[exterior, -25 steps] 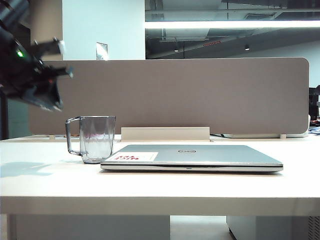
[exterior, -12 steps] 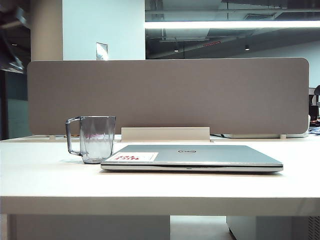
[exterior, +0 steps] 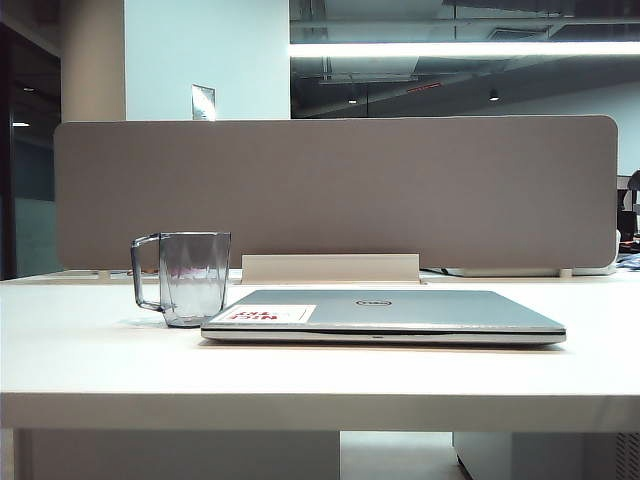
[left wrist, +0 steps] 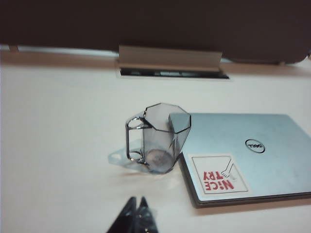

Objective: Pick up the water cup and place it on the left side of the laptop.

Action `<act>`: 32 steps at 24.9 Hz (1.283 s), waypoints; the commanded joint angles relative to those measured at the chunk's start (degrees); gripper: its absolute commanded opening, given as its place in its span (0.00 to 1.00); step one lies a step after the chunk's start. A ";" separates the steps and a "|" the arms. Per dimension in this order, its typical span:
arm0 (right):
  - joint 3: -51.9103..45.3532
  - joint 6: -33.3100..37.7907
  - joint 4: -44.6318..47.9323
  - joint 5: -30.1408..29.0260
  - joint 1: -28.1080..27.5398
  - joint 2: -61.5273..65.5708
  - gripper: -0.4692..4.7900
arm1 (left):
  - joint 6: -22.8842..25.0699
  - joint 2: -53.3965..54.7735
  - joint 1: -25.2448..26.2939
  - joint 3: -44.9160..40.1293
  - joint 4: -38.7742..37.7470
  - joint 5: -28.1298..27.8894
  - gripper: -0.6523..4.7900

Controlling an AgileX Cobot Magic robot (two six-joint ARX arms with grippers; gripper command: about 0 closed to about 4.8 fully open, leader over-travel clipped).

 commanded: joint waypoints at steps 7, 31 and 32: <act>-0.24 -0.15 0.57 0.15 0.02 -0.07 0.09 | 0.26 -4.96 0.02 0.07 -7.43 -2.62 0.11; -0.24 -0.15 0.59 0.15 0.02 -0.07 0.09 | 2.34 -13.68 11.32 -21.00 13.31 -1.92 0.11; -0.24 -0.15 0.59 0.15 0.02 -0.07 0.09 | 2.36 -14.34 11.43 -21.11 12.63 -1.75 0.11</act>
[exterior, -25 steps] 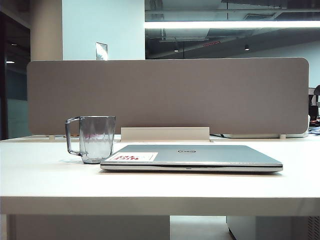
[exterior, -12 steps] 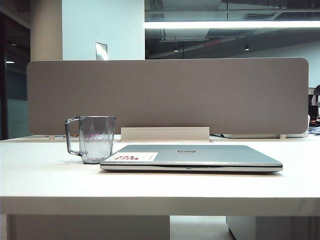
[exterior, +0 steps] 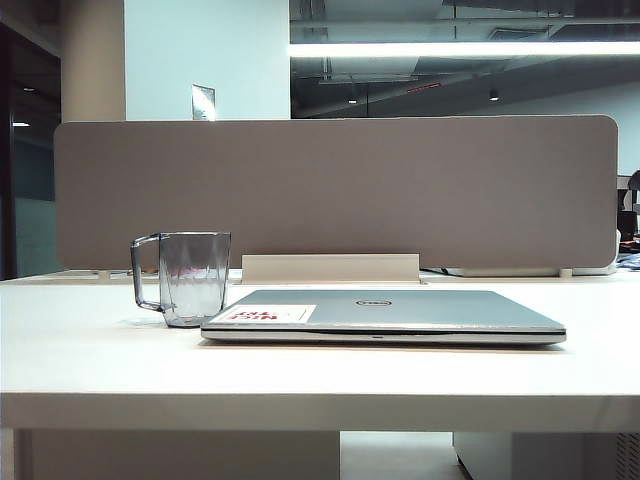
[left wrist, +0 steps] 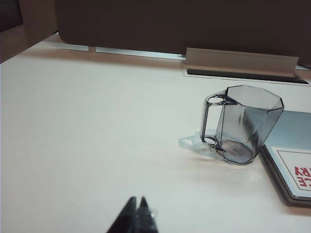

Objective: Pick up the water cup and place it on the left side of the laptop.

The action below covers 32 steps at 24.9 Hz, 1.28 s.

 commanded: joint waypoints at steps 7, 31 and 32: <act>-0.24 -0.15 0.59 0.13 0.02 -0.04 0.09 | 0.26 -4.61 0.22 -0.63 -1.20 0.59 0.11; -0.24 -0.15 0.59 0.15 0.02 -0.07 0.09 | 0.28 -4.61 0.17 -0.63 -2.27 0.59 0.11; -0.24 -0.15 0.59 0.15 0.02 -0.07 0.09 | 0.28 -4.61 0.17 -0.63 -2.27 0.59 0.11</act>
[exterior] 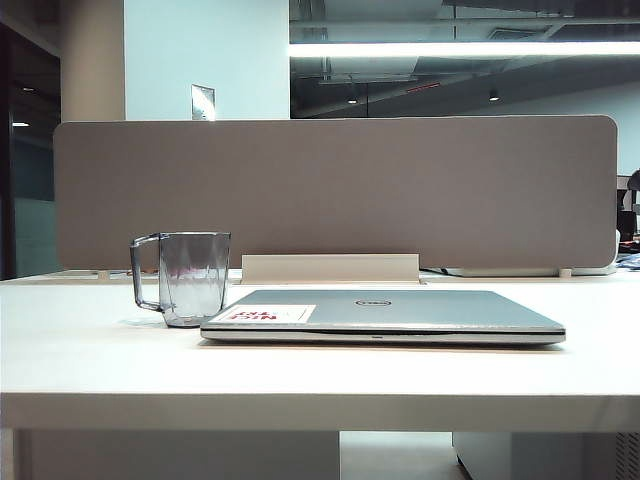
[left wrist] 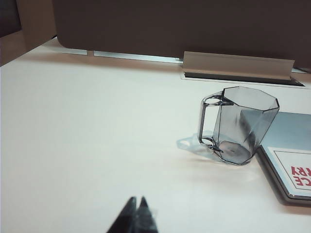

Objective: Pick up the water cup and place it on the left side of the laptop.

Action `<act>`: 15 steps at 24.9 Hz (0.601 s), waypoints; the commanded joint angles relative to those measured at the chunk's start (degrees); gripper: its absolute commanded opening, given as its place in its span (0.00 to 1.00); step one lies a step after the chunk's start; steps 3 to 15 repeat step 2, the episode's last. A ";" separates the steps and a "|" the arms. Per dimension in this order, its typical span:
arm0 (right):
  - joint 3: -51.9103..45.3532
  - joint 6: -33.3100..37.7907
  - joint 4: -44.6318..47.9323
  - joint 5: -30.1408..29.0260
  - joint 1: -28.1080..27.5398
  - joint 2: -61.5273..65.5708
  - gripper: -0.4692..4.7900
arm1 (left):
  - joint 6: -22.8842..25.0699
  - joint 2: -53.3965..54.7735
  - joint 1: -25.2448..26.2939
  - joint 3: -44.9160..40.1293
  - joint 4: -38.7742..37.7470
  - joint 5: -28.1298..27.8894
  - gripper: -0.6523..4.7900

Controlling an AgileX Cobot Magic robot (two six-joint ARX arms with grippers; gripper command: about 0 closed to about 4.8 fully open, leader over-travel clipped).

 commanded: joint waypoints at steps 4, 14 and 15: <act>-0.24 -0.15 0.61 0.15 0.02 -0.07 0.09 | 0.22 0.04 0.00 0.17 0.57 0.17 0.11; -0.24 -0.15 0.61 0.15 0.02 -0.07 0.09 | 0.22 0.04 0.00 0.17 0.57 0.17 0.11; -0.24 -0.15 0.61 0.15 0.02 -0.07 0.09 | 0.22 0.04 0.00 0.17 0.57 0.17 0.11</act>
